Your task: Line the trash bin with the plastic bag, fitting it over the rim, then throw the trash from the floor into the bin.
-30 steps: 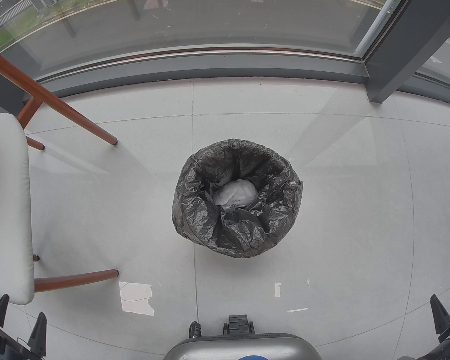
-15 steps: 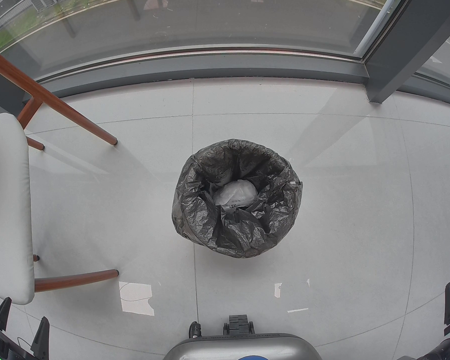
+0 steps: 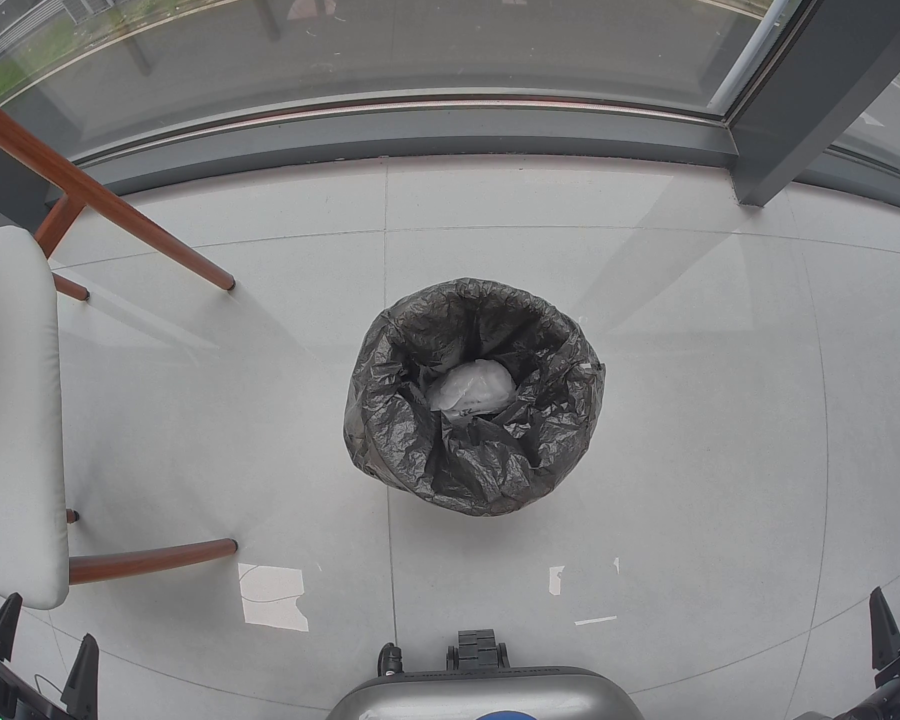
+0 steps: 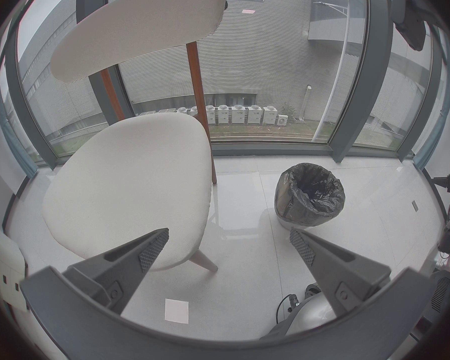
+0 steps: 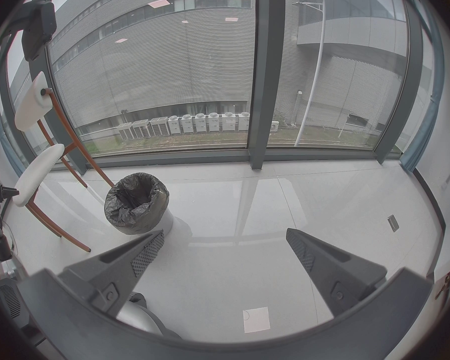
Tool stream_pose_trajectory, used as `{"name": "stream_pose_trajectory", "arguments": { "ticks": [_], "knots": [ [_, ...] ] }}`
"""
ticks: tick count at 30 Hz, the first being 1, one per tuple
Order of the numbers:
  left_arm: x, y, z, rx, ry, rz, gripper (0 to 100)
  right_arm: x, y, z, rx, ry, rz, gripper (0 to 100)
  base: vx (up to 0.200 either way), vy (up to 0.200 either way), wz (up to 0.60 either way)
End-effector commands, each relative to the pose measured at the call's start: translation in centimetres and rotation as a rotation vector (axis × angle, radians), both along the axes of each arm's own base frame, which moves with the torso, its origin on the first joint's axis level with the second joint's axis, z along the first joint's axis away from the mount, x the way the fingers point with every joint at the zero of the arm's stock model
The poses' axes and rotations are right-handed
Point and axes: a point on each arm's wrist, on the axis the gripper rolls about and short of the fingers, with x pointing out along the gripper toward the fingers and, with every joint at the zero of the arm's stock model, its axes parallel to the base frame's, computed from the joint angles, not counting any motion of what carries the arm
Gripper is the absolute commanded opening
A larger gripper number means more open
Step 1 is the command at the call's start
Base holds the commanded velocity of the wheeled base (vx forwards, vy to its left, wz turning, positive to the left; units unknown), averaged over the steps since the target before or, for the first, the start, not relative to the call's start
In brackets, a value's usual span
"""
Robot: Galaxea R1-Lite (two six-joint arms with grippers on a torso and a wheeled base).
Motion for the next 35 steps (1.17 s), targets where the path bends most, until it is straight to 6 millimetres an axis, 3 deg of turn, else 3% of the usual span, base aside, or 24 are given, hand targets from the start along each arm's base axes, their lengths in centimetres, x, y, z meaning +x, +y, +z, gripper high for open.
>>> {"name": "stream_pose_trajectory", "arguments": {
  "ticks": [1, 35],
  "knots": [
    [0.17, 0.0, -0.48, -0.001, 0.023, 0.002, 100, 0.03, 0.01, -0.45, -0.006, 0.004, 0.005, 100, 0.0, 0.0, 0.0],
    [0.15, 0.04, -0.5, -0.007, 0.023, 0.019, 100, 0.03, 0.01, -0.47, -0.007, 0.006, 0.005, 100, 0.0, 0.0, 0.0]
  ]
}}
